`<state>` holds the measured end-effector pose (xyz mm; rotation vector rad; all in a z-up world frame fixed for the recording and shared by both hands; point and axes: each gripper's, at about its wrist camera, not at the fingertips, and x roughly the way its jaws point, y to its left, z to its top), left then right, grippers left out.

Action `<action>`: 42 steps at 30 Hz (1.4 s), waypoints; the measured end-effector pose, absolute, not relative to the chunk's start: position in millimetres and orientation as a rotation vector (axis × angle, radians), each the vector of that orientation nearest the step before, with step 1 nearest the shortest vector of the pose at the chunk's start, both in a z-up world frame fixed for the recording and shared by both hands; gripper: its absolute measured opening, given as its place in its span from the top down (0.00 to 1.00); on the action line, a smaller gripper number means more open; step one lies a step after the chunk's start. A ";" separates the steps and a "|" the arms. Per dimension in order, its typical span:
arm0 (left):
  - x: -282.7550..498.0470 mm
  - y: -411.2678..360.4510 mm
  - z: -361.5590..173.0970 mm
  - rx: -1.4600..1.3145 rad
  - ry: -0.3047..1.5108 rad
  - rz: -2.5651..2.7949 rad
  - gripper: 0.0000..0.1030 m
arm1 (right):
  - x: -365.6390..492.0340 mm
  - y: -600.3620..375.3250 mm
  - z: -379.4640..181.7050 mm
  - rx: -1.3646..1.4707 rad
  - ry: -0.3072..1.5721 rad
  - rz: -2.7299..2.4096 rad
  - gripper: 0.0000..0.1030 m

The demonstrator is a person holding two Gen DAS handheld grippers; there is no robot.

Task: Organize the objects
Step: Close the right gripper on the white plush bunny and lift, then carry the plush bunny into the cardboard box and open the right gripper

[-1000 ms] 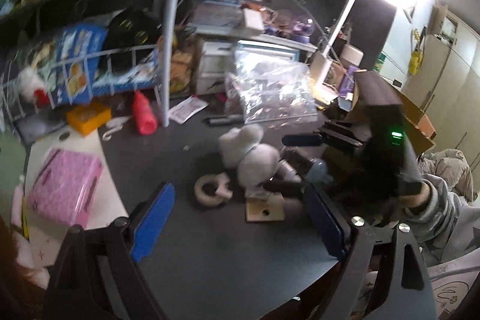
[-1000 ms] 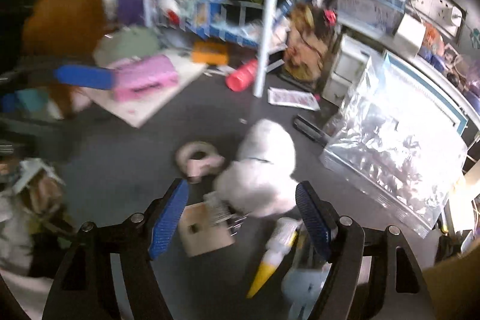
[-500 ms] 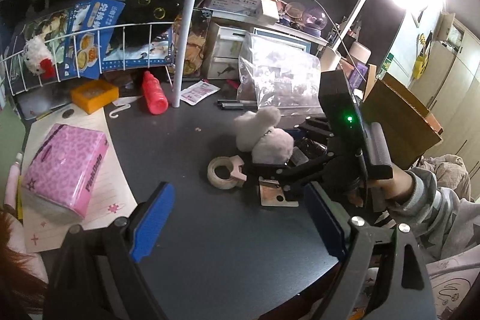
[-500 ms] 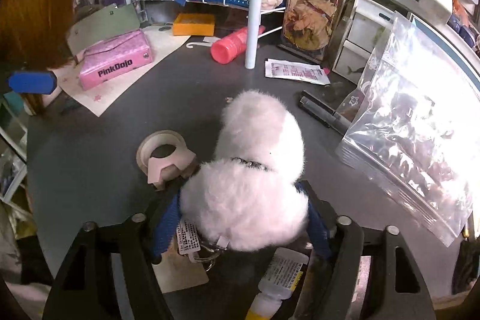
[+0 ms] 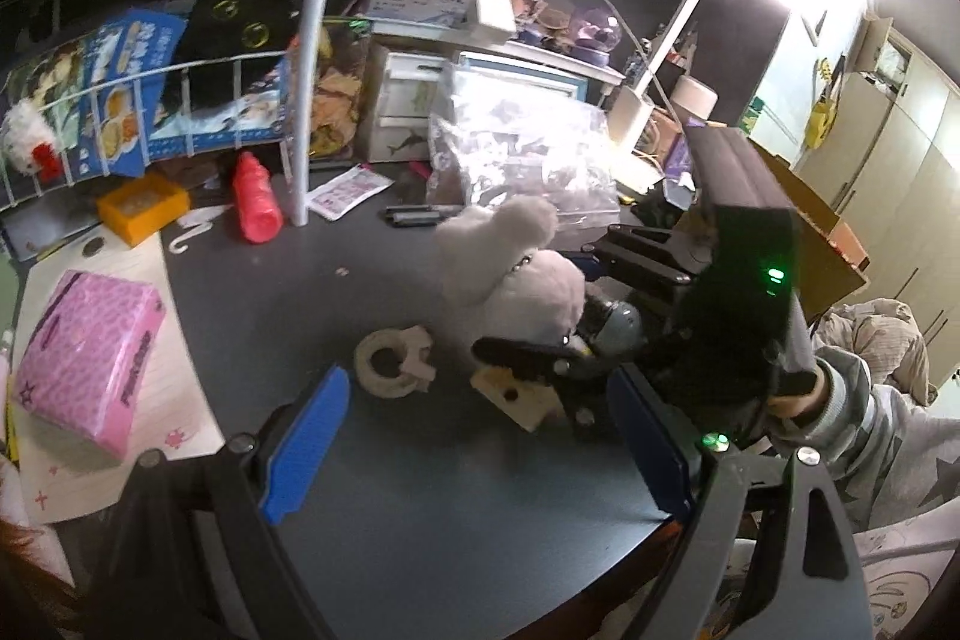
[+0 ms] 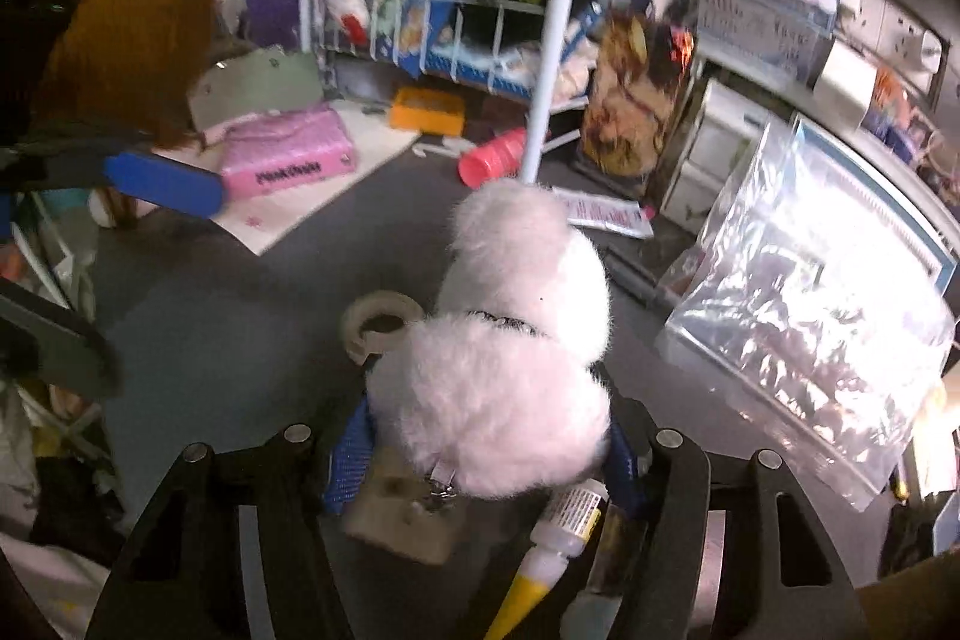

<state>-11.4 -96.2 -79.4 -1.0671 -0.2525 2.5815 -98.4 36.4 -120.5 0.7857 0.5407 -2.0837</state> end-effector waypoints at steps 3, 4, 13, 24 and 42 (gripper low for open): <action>-15.3 -87.0 -72.3 -1.036 -0.249 2.565 0.16 | -87.1 39.6 -104.2 0.758 0.505 -2.060 0.42; -16.8 -84.1 -69.9 -1.028 -0.247 2.564 0.16 | -83.2 40.2 -98.8 0.750 0.493 -2.049 0.42; -17.7 -61.6 -44.4 -0.941 -0.227 2.538 0.16 | -38.6 49.2 -57.8 0.655 0.477 -1.961 0.42; -14.1 -21.5 -6.4 -0.841 -0.152 2.522 0.29 | -20.8 81.6 -22.5 0.599 0.476 -2.050 0.42; -80.9 109.9 42.9 -0.817 0.000 2.323 0.30 | -57.3 220.2 25.0 0.629 0.350 -2.244 0.42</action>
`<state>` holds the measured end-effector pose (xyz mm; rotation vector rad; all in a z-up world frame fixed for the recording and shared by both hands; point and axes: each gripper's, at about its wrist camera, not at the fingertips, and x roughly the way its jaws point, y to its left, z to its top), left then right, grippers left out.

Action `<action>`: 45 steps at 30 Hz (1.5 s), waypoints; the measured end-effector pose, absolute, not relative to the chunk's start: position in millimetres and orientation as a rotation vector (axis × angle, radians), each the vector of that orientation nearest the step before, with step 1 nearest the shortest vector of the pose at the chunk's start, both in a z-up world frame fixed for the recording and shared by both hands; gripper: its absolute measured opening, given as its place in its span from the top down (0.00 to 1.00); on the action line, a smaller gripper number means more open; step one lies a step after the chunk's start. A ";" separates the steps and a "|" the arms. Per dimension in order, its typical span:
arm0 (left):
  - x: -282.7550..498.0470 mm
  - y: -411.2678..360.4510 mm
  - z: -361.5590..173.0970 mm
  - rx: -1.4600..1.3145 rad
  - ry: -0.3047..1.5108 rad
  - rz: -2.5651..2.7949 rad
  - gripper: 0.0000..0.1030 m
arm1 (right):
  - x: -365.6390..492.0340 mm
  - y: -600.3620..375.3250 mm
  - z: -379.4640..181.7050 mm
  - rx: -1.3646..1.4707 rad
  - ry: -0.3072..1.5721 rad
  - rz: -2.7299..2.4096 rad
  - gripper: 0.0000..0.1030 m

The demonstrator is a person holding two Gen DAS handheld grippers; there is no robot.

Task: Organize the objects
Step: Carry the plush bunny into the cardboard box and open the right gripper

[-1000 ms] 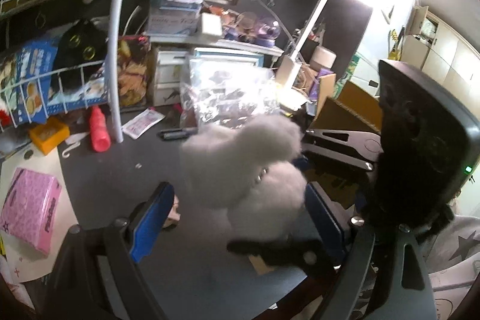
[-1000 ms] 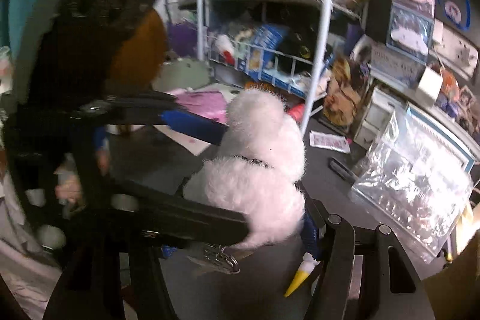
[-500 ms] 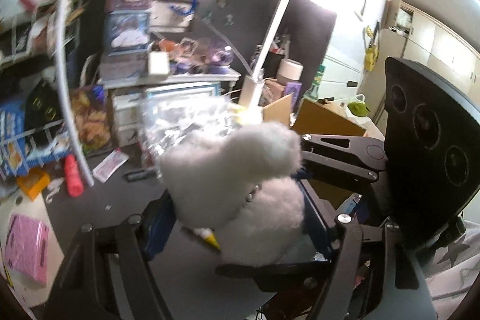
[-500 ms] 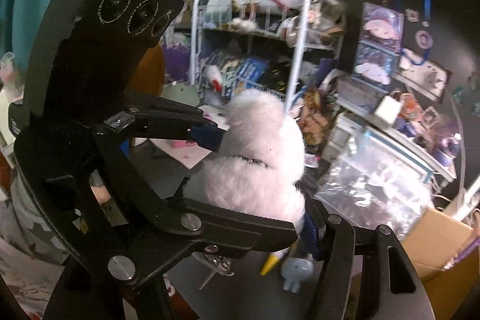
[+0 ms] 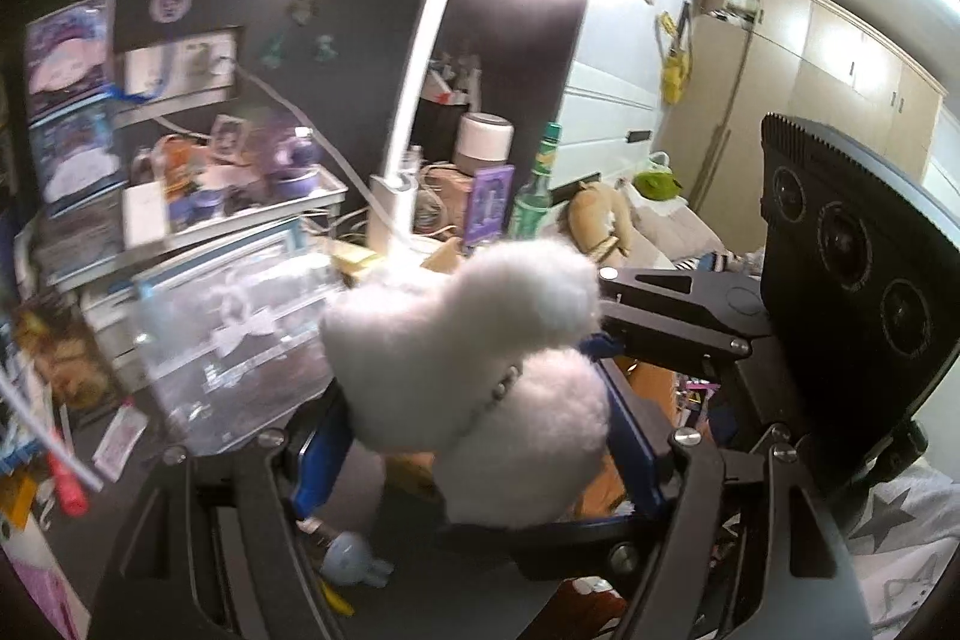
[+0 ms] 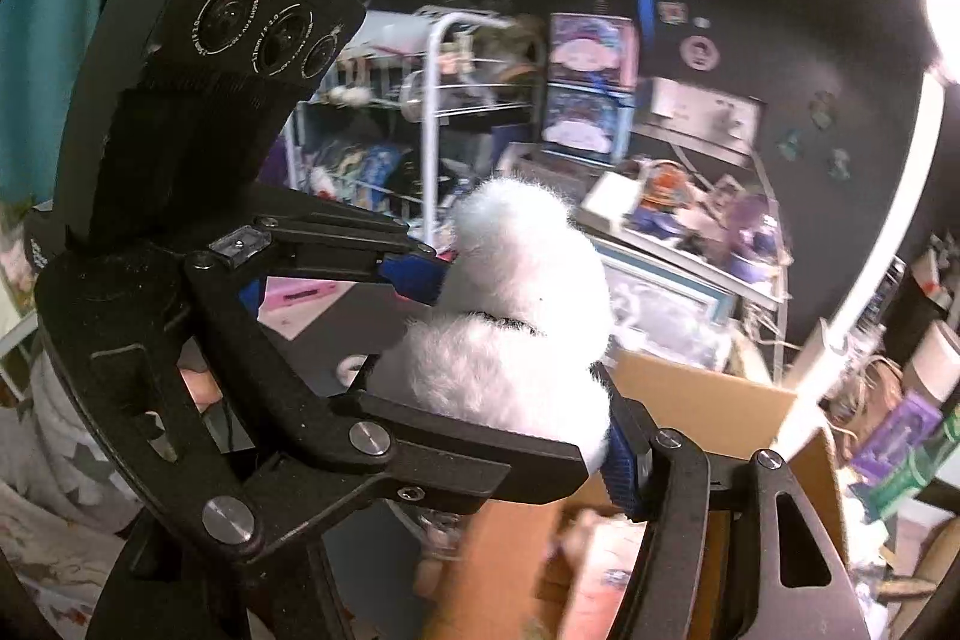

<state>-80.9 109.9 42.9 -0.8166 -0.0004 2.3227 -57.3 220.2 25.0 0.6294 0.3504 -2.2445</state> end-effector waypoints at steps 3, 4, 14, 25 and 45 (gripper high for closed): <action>-95.0 129.5 42.8 -0.846 0.014 2.288 0.30 | -68.3 240.3 23.3 0.668 0.318 -2.260 0.42; -99.6 135.6 41.4 -0.859 0.021 2.279 0.30 | -71.1 245.6 21.7 0.682 0.312 -2.265 0.42; -134.9 177.4 5.9 -1.019 0.023 2.163 0.29 | -93.4 273.7 -8.0 0.869 0.314 -2.279 0.40; -138.6 182.4 -2.5 -1.059 0.073 2.182 0.19 | -97.1 279.3 -13.9 0.896 0.336 -2.331 0.30; -109.9 149.9 11.2 -0.969 0.088 2.256 0.18 | -78.3 272.5 -9.1 0.907 0.390 -2.397 0.29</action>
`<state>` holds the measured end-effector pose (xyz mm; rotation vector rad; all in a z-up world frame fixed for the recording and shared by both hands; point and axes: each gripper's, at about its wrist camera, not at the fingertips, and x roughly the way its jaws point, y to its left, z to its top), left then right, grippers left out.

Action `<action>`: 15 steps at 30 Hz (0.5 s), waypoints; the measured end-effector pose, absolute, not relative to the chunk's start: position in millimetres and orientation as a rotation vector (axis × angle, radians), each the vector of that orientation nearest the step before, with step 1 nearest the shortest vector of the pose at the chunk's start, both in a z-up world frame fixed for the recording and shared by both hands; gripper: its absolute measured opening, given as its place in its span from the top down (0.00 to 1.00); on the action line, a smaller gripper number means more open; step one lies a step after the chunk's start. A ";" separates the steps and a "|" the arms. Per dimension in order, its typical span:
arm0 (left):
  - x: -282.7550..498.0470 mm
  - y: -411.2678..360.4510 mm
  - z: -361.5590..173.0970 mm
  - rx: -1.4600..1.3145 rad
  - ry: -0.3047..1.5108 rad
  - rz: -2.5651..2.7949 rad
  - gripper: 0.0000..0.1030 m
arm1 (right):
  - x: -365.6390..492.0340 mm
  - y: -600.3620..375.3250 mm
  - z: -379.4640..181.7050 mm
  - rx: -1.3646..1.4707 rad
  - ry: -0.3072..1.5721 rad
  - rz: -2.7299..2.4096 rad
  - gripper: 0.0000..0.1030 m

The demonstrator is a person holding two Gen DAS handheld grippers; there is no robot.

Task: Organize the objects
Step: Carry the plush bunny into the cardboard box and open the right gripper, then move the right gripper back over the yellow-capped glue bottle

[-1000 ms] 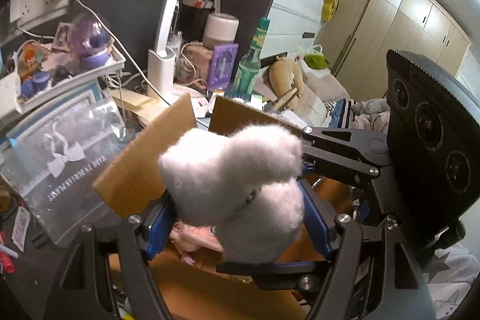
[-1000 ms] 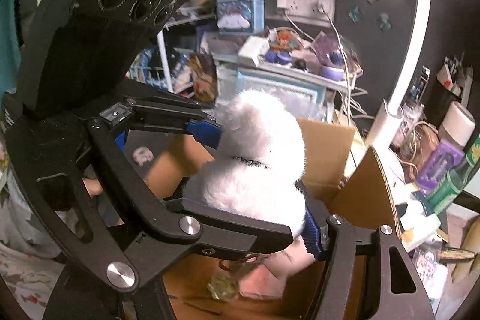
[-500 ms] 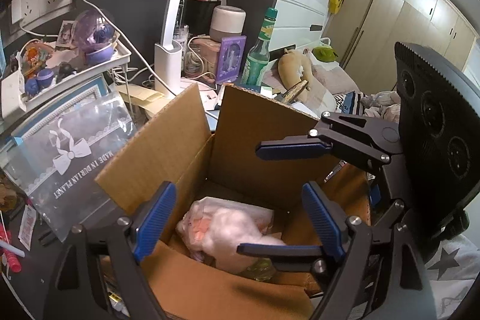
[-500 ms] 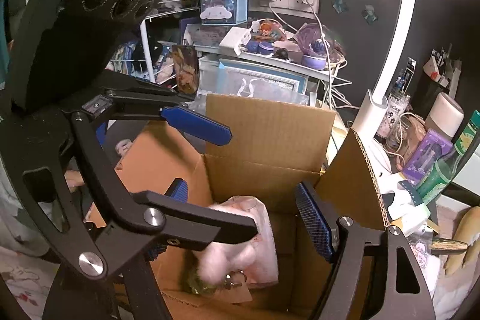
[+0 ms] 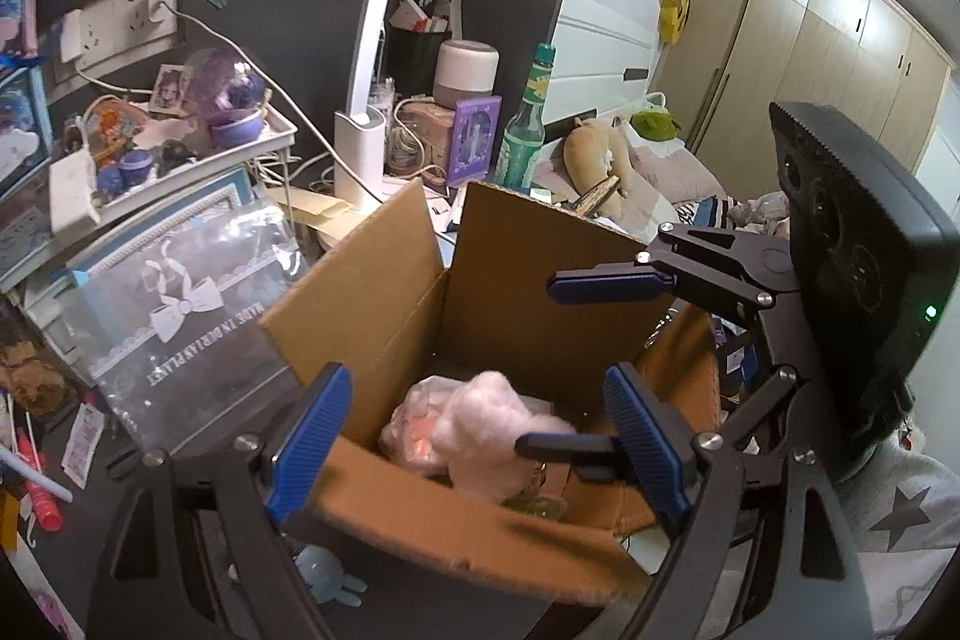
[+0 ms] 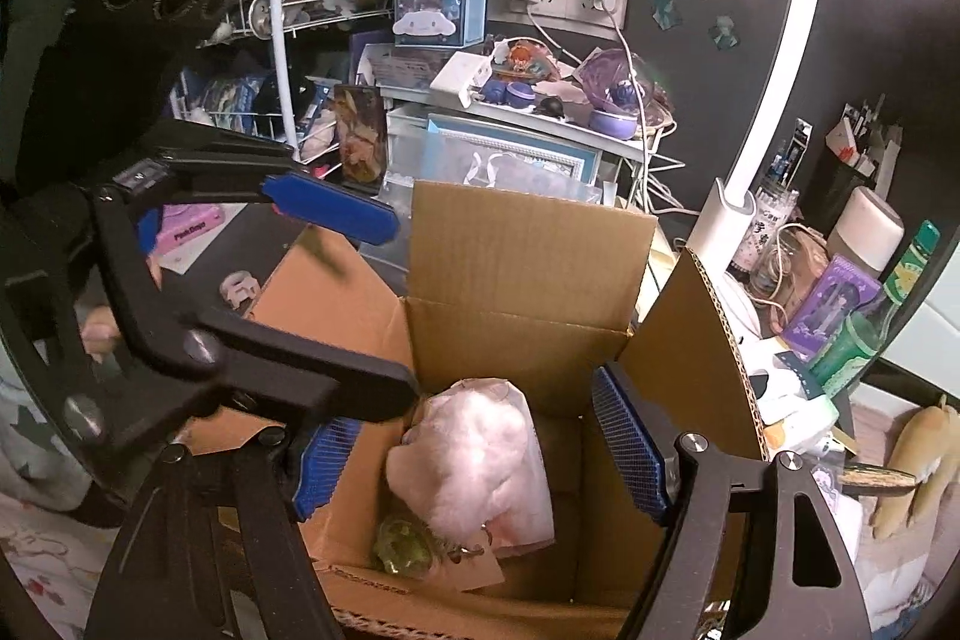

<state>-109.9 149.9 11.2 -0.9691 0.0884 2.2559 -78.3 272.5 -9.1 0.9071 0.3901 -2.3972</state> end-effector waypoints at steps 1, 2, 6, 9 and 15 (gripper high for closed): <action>-106.5 145.3 12.2 -0.960 0.085 2.261 0.18 | -76.9 271.1 -8.2 0.905 0.392 -2.404 0.29; -102.2 138.9 13.5 -0.949 0.080 2.269 0.18 | -74.5 268.5 -6.8 0.896 0.395 -2.418 0.29; -85.4 111.5 18.3 -0.916 0.062 2.307 0.18 | -64.1 255.8 0.7 0.838 0.403 -2.436 0.29; -69.5 84.8 21.1 -0.886 0.046 2.351 0.18 | -52.4 234.9 8.8 0.780 0.429 -2.426 0.29; -33.5 19.8 17.0 -0.854 0.003 2.478 0.18 | -29.1 181.4 16.3 0.685 0.441 -2.300 0.29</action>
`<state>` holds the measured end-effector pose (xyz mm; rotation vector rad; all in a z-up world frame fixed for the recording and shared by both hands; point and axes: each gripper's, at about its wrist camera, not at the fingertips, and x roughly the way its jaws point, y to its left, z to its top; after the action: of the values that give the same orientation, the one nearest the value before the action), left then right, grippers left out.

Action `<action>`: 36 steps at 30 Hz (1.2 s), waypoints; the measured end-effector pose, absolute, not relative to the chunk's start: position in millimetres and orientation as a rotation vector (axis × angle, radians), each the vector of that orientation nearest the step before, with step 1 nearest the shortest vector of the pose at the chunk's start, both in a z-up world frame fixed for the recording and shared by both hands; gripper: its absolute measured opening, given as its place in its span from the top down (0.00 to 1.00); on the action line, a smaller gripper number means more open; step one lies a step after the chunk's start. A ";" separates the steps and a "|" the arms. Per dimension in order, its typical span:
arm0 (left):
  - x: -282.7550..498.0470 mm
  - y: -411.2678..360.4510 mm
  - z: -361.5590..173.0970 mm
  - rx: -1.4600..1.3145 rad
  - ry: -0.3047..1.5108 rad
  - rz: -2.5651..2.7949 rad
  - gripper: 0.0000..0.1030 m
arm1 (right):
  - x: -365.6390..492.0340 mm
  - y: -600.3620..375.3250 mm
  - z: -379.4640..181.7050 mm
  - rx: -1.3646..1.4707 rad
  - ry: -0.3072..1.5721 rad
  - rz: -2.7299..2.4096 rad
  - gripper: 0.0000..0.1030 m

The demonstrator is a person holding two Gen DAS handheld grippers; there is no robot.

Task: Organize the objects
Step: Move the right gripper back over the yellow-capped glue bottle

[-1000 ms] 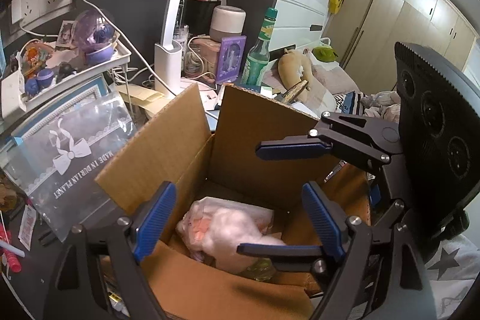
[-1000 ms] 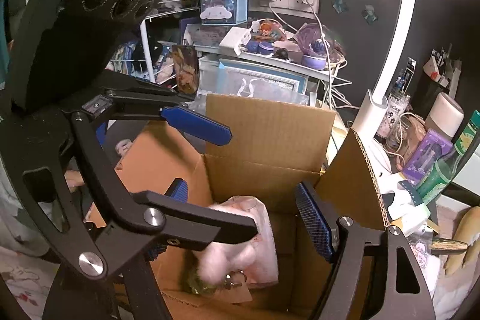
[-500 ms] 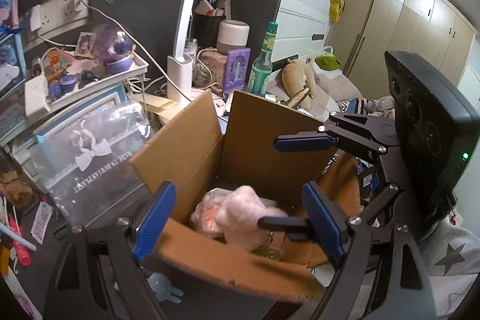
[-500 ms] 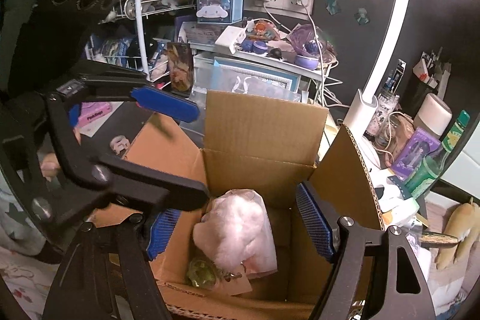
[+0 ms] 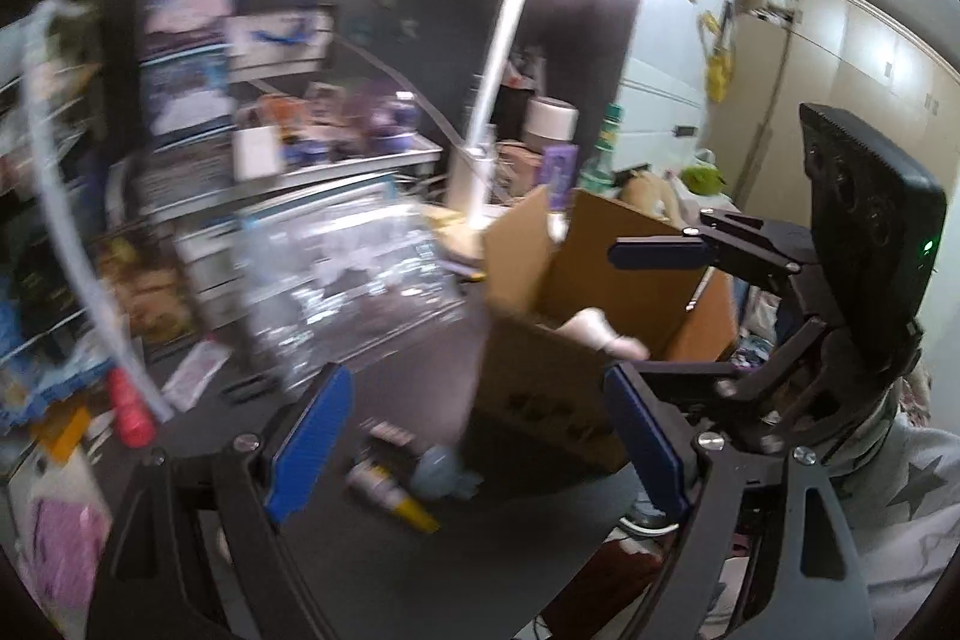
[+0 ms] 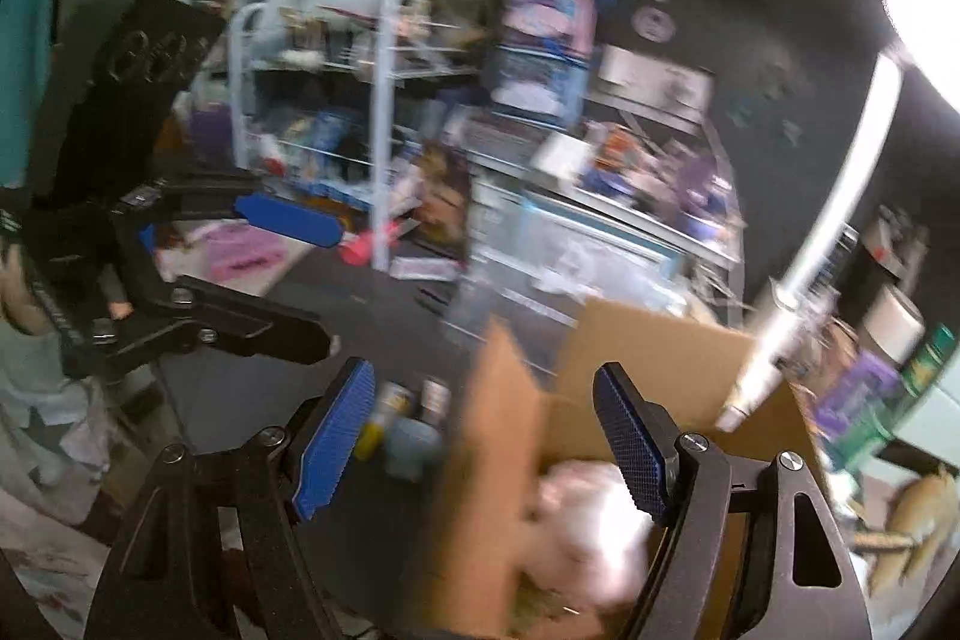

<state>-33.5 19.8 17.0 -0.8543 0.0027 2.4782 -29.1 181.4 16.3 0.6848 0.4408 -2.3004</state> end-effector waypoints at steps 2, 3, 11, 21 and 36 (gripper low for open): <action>-21.2 -4.4 12.6 -0.845 -0.033 2.529 0.16 | -24.5 160.8 11.9 0.671 0.428 -2.237 0.29; -16.5 -14.2 9.7 -0.844 -0.054 2.547 0.15 | -22.7 153.3 8.7 0.673 0.421 -2.215 0.29; 9.7 -67.0 -38.2 -0.894 -0.143 2.628 0.13 | -30.9 91.2 -63.2 0.859 0.319 -2.005 0.29; 15.7 -80.9 -85.7 -0.986 -0.204 2.599 0.05 | -76.3 84.4 -136.4 1.111 0.252 -2.083 0.30; 8.1 -85.2 -89.0 -1.005 -0.261 2.597 0.05 | -89.2 74.5 -157.7 1.024 0.468 -2.194 0.84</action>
<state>8.1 -85.2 -89.0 -1.0047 -0.2609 2.5974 -89.2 74.5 -157.7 1.0242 0.4679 -2.1944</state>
